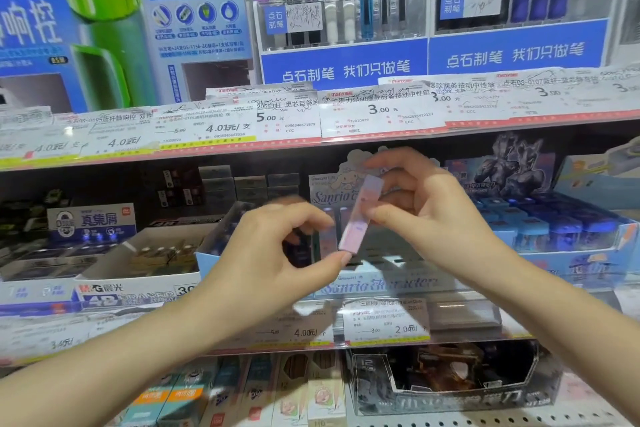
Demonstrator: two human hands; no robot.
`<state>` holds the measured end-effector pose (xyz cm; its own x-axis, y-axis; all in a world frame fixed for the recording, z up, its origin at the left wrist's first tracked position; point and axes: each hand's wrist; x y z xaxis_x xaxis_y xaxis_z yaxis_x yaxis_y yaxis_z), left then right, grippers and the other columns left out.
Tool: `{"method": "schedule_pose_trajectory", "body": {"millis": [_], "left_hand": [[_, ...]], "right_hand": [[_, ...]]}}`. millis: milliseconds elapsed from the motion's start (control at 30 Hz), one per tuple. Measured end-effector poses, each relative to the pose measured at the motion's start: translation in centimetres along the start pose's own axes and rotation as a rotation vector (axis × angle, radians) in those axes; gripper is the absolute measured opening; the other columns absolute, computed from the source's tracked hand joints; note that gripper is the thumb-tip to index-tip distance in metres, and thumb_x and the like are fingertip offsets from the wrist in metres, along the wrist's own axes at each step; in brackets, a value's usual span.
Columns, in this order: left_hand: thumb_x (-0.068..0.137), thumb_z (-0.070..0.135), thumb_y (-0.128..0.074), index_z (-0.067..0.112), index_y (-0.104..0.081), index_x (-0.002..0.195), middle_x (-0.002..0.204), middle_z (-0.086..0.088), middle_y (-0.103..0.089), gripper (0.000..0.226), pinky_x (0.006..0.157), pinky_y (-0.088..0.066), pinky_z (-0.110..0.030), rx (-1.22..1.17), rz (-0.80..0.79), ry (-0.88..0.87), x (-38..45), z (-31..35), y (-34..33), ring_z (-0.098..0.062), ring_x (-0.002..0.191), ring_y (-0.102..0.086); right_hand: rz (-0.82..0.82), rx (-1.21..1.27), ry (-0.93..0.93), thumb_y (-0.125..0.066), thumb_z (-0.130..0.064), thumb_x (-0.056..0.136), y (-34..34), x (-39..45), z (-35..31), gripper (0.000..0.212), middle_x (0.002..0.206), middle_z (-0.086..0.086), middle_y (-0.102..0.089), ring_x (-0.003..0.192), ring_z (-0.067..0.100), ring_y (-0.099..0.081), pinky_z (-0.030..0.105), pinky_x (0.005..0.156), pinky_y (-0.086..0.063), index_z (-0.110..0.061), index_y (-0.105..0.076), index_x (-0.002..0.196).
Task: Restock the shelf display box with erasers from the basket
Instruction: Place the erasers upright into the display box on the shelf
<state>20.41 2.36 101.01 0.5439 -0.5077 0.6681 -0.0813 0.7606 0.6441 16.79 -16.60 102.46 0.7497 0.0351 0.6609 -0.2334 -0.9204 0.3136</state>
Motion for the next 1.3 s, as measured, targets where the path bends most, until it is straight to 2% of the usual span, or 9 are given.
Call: {"method": "schedule_pose_trajectory", "body": {"millis": [100, 167, 300, 633, 733, 867, 933, 1067, 1300], "left_hand": [[0.066, 0.063, -0.057, 0.017, -0.059, 0.11, 0.103, -0.001, -0.063, 0.063, 0.083, -0.05, -0.038, 0.38, -0.21, -0.062, 0.5, -1.3, 0.4, -0.019, 0.099, -0.058], [0.061, 0.074, -0.052, 0.018, -0.052, 0.119, 0.116, -0.002, -0.061, 0.081, 0.09, -0.048, -0.042, 0.432, -0.33, -0.013, 0.6, -1.8, 0.3, -0.02, 0.111, -0.054], [0.057, 0.073, -0.055, 0.029, -0.033, 0.139, 0.142, 0.014, -0.042, 0.096, 0.106, -0.04, -0.031, 0.402, -0.402, -0.059, 0.6, -2.1, 0.4, -0.007, 0.129, -0.039], [0.054, 0.068, -0.062, 0.027, -0.039, 0.132, 0.127, 0.009, -0.056, 0.091, 0.093, -0.049, -0.038, 0.392, -0.489, -0.001, 0.6, -2.6, 0.4, -0.013, 0.115, -0.052], [0.054, 0.066, -0.062, 0.026, -0.042, 0.131, 0.125, 0.011, -0.057, 0.089, 0.09, -0.051, -0.038, 0.358, -0.489, 0.001, 0.7, -2.7, 0.4, -0.012, 0.112, -0.054], [0.053, 0.067, -0.062, 0.026, -0.042, 0.131, 0.124, 0.009, -0.058, 0.09, 0.091, -0.05, -0.039, 0.354, -0.471, -0.013, 0.7, -2.8, 0.3, -0.013, 0.113, -0.054], [0.052, 0.067, -0.062, 0.025, -0.044, 0.129, 0.123, 0.008, -0.058, 0.09, 0.091, -0.05, -0.04, 0.353, -0.468, -0.015, 0.7, -2.8, 0.3, -0.014, 0.112, -0.055], [0.054, 0.064, -0.064, 0.029, -0.039, 0.135, 0.133, 0.015, -0.051, 0.091, 0.098, -0.046, -0.032, 0.325, -0.444, -0.065, 0.8, -2.5, 0.5, -0.006, 0.119, -0.049], [0.058, 0.063, -0.063, 0.03, -0.033, 0.14, 0.137, 0.021, -0.044, 0.094, 0.103, -0.041, -0.024, 0.319, -0.407, -0.129, 0.8, -2.4, 0.4, 0.001, 0.122, -0.042]], "right_hand": [[-0.005, -0.157, 0.011, -0.063, 0.0, 0.08, 0.3, 1.0, 1.1, 0.04, 0.09, 0.007, -0.061, 0.073, 0.018, -0.06, 0.025, 0.073, -0.05, -0.037, -0.052, 0.088], [-0.018, -0.205, 0.004, -0.063, -0.002, 0.081, 0.0, 1.3, 1.9, 0.04, 0.092, 0.009, -0.059, 0.074, 0.023, -0.06, 0.025, 0.074, -0.05, -0.039, -0.051, 0.086], [-0.038, -0.234, -0.013, -0.064, -0.006, 0.081, -0.6, 1.8, 3.2, 0.04, 0.086, -0.006, -0.056, 0.075, 0.014, -0.06, 0.02, 0.073, -0.05, -0.044, -0.05, 0.082], [-0.045, -0.147, 0.017, -0.065, -0.005, 0.08, -0.9, 1.6, 4.8, 0.033, 0.083, -0.006, -0.061, 0.074, 0.004, -0.059, 0.012, 0.072, -0.048, -0.037, -0.061, 0.087], [-0.037, -0.203, 0.01, -0.061, -0.022, 0.083, -0.9, 1.7, 4.7, 0.012, 0.097, -0.01, -0.061, 0.091, 0.001, -0.057, 0.008, 0.082, -0.043, -0.02, -0.072, 0.089], [-0.046, -0.084, -0.086, -0.048, -0.017, 0.092, -1.0, 1.7, 4.5, 0.026, 0.094, -0.015, -0.059, 0.093, -0.009, -0.054, -0.003, 0.08, -0.033, -0.006, -0.071, 0.097], [-0.05, -0.018, -0.126, -0.046, -0.017, 0.092, -1.0, 1.7, 4.5, 0.028, 0.088, -0.012, -0.063, 0.088, -0.012, -0.057, -0.001, 0.08, -0.035, 0.0, -0.067, 0.099], [-0.037, -0.041, -0.149, -0.049, -0.018, 0.091, -1.3, 1.9, 4.7, 0.027, 0.107, 0.006, -0.063, 0.102, 0.008, -0.057, 0.02, 0.096, -0.037, -0.01, -0.074, 0.083], [-0.052, -0.08, -0.147, -0.05, -0.017, 0.09, -1.2, 2.0, 4.5, 0.026, 0.098, -0.002, -0.064, 0.107, 0.012, -0.055, 0.032, 0.105, -0.037, -0.025, -0.073, 0.079]]}}
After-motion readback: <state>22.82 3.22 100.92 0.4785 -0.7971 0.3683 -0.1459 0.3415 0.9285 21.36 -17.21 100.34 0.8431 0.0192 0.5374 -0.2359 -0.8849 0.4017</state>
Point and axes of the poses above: each hand's wrist, its own x-axis towards the middle knuckle, its own y-axis out of the back of the hand, z = x × y
